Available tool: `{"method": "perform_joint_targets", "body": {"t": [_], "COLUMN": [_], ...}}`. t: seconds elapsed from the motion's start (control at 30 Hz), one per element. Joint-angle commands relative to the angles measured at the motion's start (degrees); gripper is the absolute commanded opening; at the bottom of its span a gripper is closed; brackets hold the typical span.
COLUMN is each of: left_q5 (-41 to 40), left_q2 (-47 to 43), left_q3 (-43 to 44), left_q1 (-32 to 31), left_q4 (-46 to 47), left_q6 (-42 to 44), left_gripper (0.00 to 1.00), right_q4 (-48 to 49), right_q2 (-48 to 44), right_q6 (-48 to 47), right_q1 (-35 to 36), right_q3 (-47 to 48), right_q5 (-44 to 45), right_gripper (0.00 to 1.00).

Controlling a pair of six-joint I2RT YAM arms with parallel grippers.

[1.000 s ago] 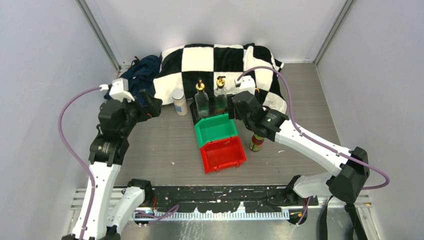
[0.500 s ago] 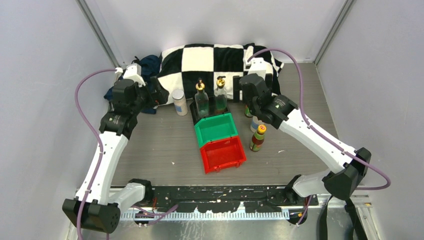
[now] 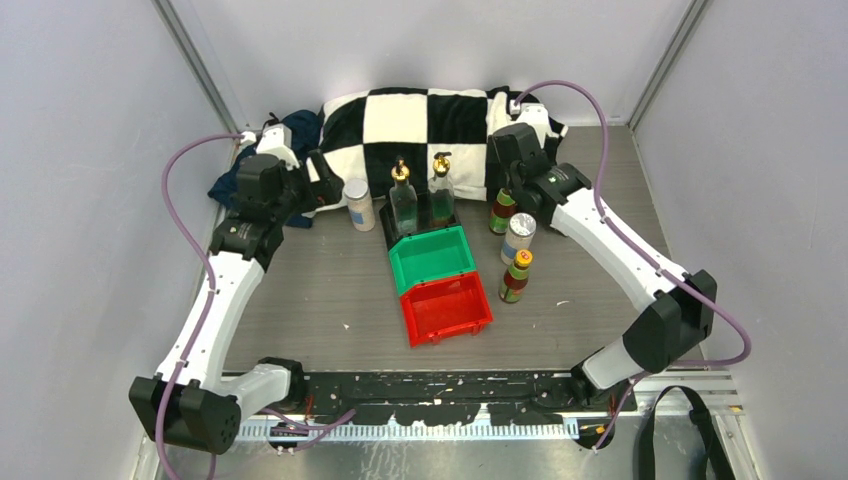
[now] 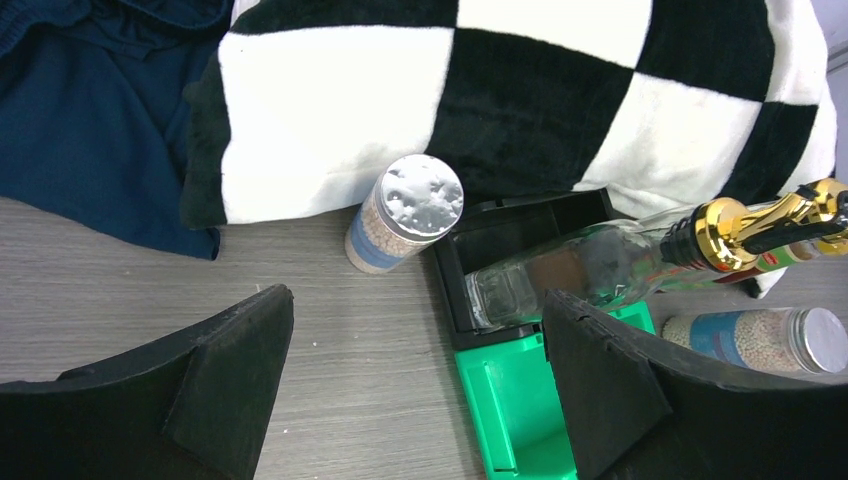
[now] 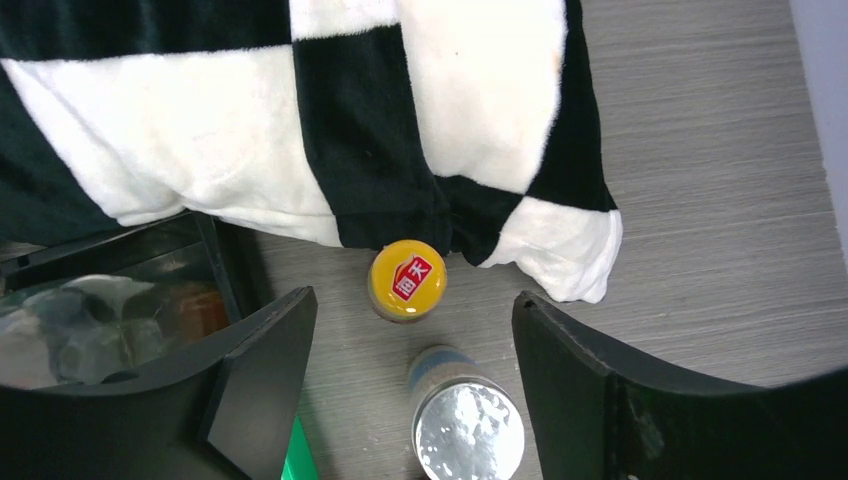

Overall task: Organize the condiment bottles
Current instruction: Pick up the bottle from the center of the board.

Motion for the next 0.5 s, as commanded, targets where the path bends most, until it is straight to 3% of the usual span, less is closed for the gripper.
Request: {"method": "perform_joint_targets", "body": {"t": [0.0, 0.47], "left_q5": [-2.9, -3.6], "left_q2": [-1.8, -5.6], "left_q3": [-2.2, -4.8], "left_q1": [-1.0, -1.5], "left_q4": [5.0, 6.4], "left_q6": [0.3, -0.1], "left_gripper": [0.95, 0.95], "right_q4": [2.3, 1.8], "right_q2": [2.3, 6.6], "right_q6": [1.1, 2.9], "right_q1": [-1.2, -2.3], "right_q3": [3.9, 5.5], "right_q5": [-2.6, -2.5], "right_gripper": [0.74, 0.67]}}
